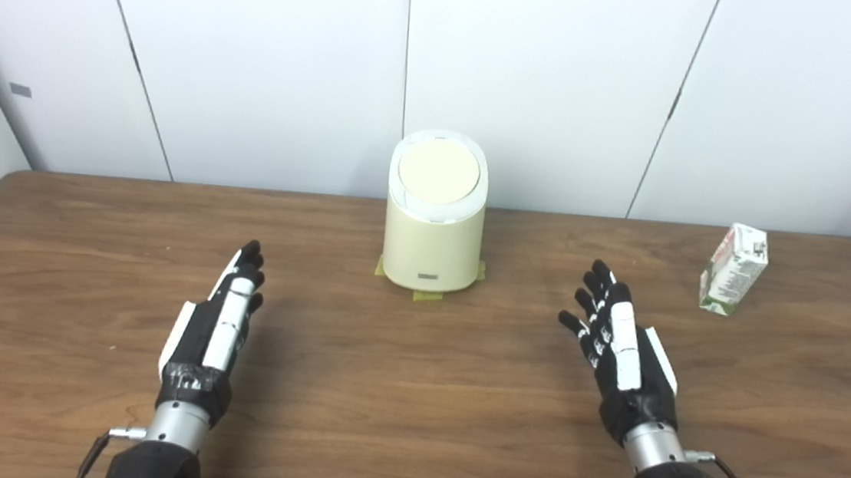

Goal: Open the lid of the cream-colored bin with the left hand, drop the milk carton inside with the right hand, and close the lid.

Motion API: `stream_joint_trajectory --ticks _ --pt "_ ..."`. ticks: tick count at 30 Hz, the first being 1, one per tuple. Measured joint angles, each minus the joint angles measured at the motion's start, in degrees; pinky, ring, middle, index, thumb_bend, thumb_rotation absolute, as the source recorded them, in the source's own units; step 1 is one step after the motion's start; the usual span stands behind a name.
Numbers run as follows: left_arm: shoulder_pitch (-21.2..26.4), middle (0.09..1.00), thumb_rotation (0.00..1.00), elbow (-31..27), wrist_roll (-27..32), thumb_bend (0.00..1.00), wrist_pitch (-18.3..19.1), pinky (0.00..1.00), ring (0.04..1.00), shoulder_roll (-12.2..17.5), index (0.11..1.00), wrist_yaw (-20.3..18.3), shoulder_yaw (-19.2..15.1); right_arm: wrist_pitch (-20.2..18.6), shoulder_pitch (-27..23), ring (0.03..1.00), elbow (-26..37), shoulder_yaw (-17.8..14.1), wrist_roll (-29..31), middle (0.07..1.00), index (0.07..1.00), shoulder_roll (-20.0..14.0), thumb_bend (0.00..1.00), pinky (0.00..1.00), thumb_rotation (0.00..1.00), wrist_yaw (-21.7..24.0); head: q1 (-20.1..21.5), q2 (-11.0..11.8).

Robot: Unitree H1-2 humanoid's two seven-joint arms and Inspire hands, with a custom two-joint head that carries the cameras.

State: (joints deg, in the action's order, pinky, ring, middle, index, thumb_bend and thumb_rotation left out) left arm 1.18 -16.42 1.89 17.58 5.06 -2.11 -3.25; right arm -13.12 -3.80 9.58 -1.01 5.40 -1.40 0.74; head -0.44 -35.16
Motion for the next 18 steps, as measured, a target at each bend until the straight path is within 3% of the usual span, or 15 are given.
stream_joint_trajectory --ticks 2,5,9,14,18 --pt "1.29 0.944 0.45 0.00 -1.49 0.69 1.42 0.87 0.938 0.22 0.962 0.85 -0.06 0.13 0.00 0.966 -0.57 0.01 -0.34 0.981 0.999 0.00 0.61 0.90 1.00 -0.05 0.35 1.14" --pt "4.79 0.917 0.43 -0.09 -3.32 0.75 3.98 0.89 0.919 0.22 0.949 2.12 0.02 0.27 0.03 0.963 -1.85 0.13 -1.18 0.979 0.999 0.02 0.60 0.89 1.00 -0.09 0.26 2.11" --pt "11.83 0.887 0.37 -0.37 -7.63 0.78 8.46 0.87 0.879 0.98 0.934 2.41 1.65 0.63 0.20 0.958 -2.70 0.14 -1.84 0.980 1.000 0.02 0.59 0.84 1.00 -0.15 0.53 2.46" --pt "21.26 0.922 0.27 1.19 -9.63 0.82 9.19 0.82 0.895 1.76 0.957 1.71 2.47 1.63 0.19 0.955 -3.19 0.08 -2.01 0.981 0.998 0.02 0.59 0.82 1.00 -0.15 0.53 2.73" --pt "27.15 0.932 0.17 5.58 -11.06 0.85 8.81 0.81 0.901 4.34 0.954 -0.28 5.38 2.04 0.21 0.953 -3.60 0.04 -2.01 0.979 0.998 0.03 0.58 0.81 1.00 -0.20 0.35 2.90"
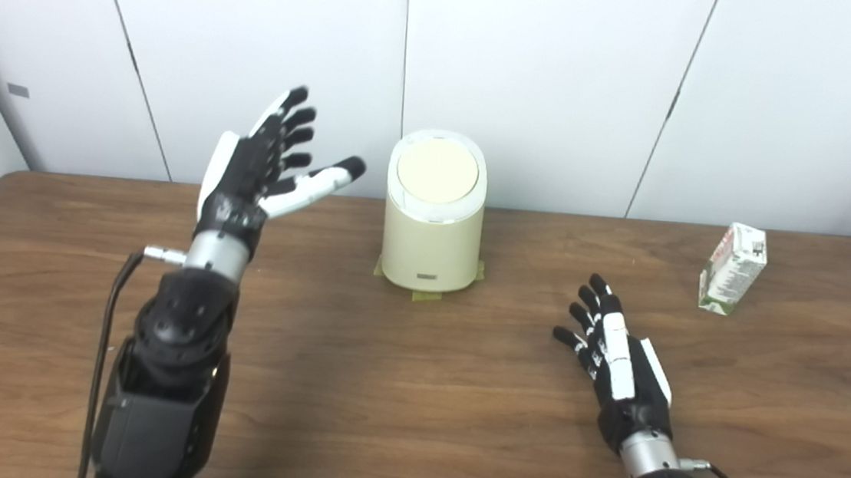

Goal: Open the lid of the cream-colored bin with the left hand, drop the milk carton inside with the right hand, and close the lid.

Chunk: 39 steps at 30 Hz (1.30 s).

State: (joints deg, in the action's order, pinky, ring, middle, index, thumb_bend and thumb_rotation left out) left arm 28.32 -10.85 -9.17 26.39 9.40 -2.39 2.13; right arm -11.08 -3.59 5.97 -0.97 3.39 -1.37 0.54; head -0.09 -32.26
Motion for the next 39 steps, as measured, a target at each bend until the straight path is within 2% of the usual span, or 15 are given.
stream_joint_trajectory --ticks 3,6,7,16,19,25,34,39 --pt "4.30 0.936 0.15 3.95 -1.82 0.87 -0.12 0.82 0.901 1.77 0.961 -1.77 2.72 0.69 -0.02 0.955 -0.54 -0.04 0.00 0.978 0.998 0.02 0.58 0.80 1.00 -0.01 -0.35 0.26" --pt "9.43 0.937 0.14 8.31 -3.82 0.91 -0.59 0.79 0.890 3.91 0.960 -4.65 6.27 1.01 -0.05 0.957 -0.75 -0.03 0.01 0.978 1.000 0.07 0.58 0.80 1.00 -0.03 -0.35 0.26" --pt "11.20 0.929 0.11 9.76 -4.34 0.93 -0.72 0.78 0.885 4.54 0.949 -5.35 7.27 1.03 -0.04 0.956 -0.75 -0.01 0.01 0.977 1.000 0.13 0.58 0.80 1.00 -0.04 -0.26 0.35" --pt "23.23 0.959 0.12 21.99 -12.53 0.93 -2.23 0.68 0.877 7.24 0.955 -10.27 15.94 1.33 0.19 0.947 -0.53 0.34 -0.44 0.965 0.995 0.47 0.58 0.79 1.00 -0.38 -0.35 0.26" --pt "26.00 0.927 0.12 26.51 -16.60 0.92 -3.24 0.69 0.869 8.12 0.947 -11.86 19.87 1.33 0.53 0.941 -0.14 0.53 -0.52 0.954 0.991 0.65 0.57 0.78 1.00 -0.40 -0.44 0.18" --pt "30.54 0.946 0.09 33.93 -21.85 0.94 -7.15 0.78 0.921 8.49 0.931 -15.82 25.21 1.34 0.93 0.926 0.28 0.71 -0.53 0.940 0.978 1.47 0.54 0.75 1.00 -0.55 -0.44 0.18" --pt "34.29 0.948 0.06 42.81 -28.22 0.95 -13.50 0.76 0.915 6.37 0.917 -14.82 27.92 1.33 1.69 0.925 1.23 0.84 -0.52 0.936 0.966 2.62 0.55 0.77 1.00 -0.82 -0.09 0.00" --pt "34.38 0.939 0.07 44.66 -31.24 0.96 -14.18 0.71 0.898 5.26 0.914 -13.52 28.41 1.29 1.87 0.925 1.68 0.80 -0.60 0.941 0.971 2.82 0.55 0.76 1.00 -1.23 -0.09 0.00"
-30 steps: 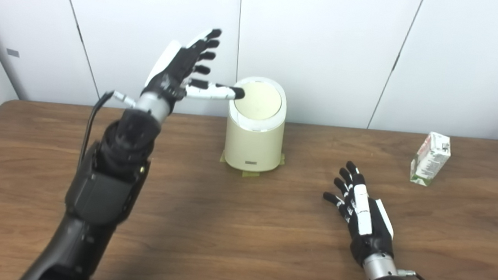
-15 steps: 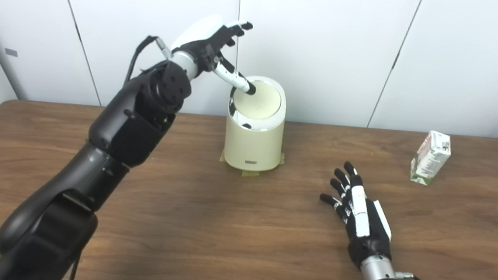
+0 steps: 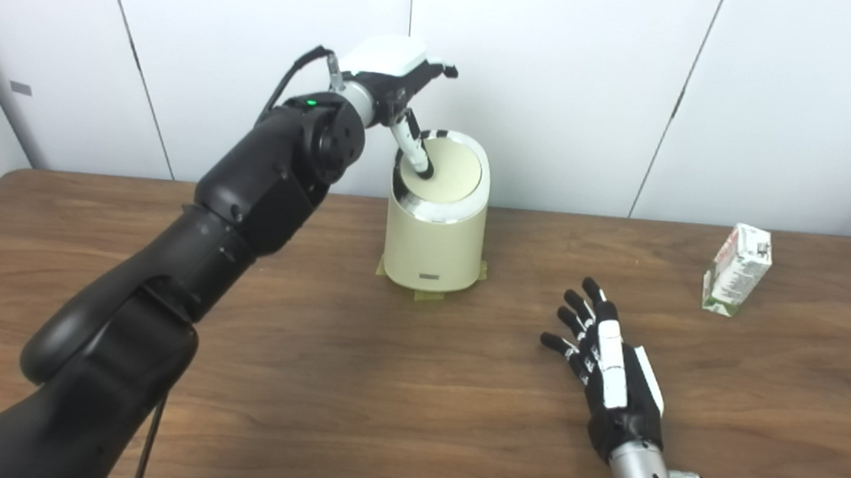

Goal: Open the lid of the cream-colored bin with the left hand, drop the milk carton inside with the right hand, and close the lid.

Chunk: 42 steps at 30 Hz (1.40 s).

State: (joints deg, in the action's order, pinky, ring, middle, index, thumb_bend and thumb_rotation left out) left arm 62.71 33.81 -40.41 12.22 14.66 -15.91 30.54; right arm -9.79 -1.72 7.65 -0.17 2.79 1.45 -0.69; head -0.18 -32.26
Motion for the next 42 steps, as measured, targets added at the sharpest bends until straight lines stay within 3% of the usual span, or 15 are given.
stream_joint_trajectory --ticks 9,15,26,32,36,42 --pt "0.01 0.916 0.09 0.34 -2.22 0.97 -1.74 0.70 0.850 -0.46 0.900 0.42 0.04 0.00 -0.04 0.923 0.10 0.07 -1.08 0.941 0.981 -0.18 0.56 0.75 1.00 -0.22 0.35 -0.44" --pt "-0.01 0.914 0.10 0.27 -3.25 0.97 -1.83 0.74 0.859 -0.48 0.913 0.03 0.22 -0.03 -0.27 0.923 0.10 -0.57 -1.08 0.941 0.976 -0.50 0.57 0.79 1.00 -0.35 0.35 -0.70" --pt "-0.21 0.924 0.05 -2.31 -10.98 0.99 -4.22 0.88 0.924 0.91 0.931 -0.36 6.12 -0.05 -0.57 0.932 -0.02 -2.26 1.18 0.942 0.986 -0.69 0.62 0.78 1.00 -0.12 0.44 -1.05" --pt "-1.15 0.925 0.06 -2.94 -13.44 1.00 -6.72 0.88 0.920 0.93 0.929 1.85 7.98 -0.04 -0.66 0.923 -0.02 -2.67 1.85 0.942 0.983 -0.73 0.62 0.74 1.00 -0.10 0.70 -1.23" --pt "-1.77 0.930 0.07 -3.57 -12.90 0.99 -6.68 0.87 0.918 0.92 0.934 1.37 6.82 -0.05 -0.64 0.919 0.00 -2.77 1.97 0.942 0.980 -0.73 0.62 0.73 1.00 -0.10 0.44 -1.41" --pt "-3.00 0.921 0.04 -6.14 -8.42 0.97 -3.01 0.80 0.892 0.58 0.921 -4.15 0.83 -0.05 -0.63 0.925 0.00 -2.86 2.37 0.948 0.983 -0.83 0.61 0.74 1.00 -0.10 0.62 -1.76"
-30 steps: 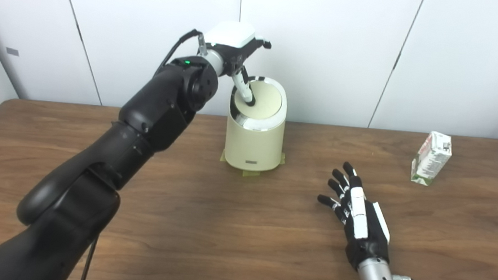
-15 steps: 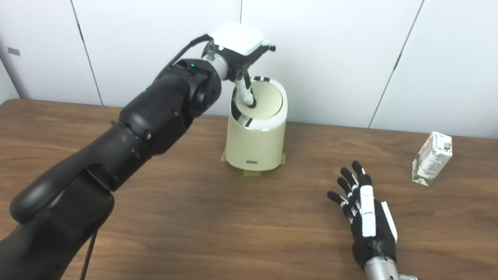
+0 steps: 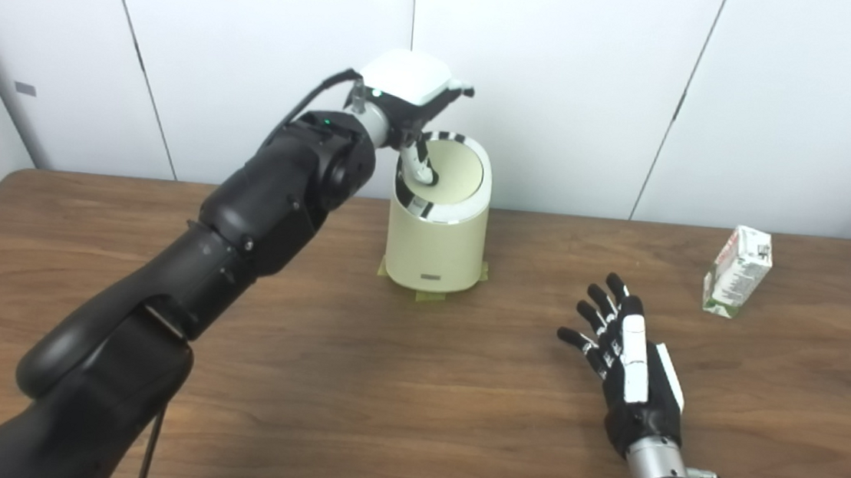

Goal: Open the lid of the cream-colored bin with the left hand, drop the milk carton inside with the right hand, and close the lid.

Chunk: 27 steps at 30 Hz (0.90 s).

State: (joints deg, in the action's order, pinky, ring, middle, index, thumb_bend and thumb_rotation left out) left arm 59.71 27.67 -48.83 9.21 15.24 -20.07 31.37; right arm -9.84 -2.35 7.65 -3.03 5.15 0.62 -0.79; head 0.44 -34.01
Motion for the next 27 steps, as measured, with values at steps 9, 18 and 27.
stream_joint_trajectory --ticks 9,18,27 --pt "-2.85 0.831 0.02 -8.72 12.16 0.70 10.45 0.63 0.754 -1.32 0.839 -3.11 -14.74 0.00 -0.10 0.907 -0.69 0.03 -0.87 0.936 0.944 -1.10 0.63 0.74 0.91 0.00 0.09 0.18" --pt "-18.60 0.866 0.70 -20.70 21.27 0.36 16.48 0.79 0.850 -5.67 0.848 4.20 -26.25 0.05 -0.62 0.894 -0.65 -0.03 -1.03 0.924 0.935 -1.80 0.56 0.76 0.74 0.01 0.26 0.26" --pt "-33.60 0.897 0.95 -31.42 31.40 0.35 16.35 0.82 0.864 -9.05 0.906 10.39 -32.99 -0.27 -0.93 0.851 -0.50 -1.02 -1.25 0.891 0.896 -2.48 0.49 0.71 0.54 -0.28 0.62 0.35"
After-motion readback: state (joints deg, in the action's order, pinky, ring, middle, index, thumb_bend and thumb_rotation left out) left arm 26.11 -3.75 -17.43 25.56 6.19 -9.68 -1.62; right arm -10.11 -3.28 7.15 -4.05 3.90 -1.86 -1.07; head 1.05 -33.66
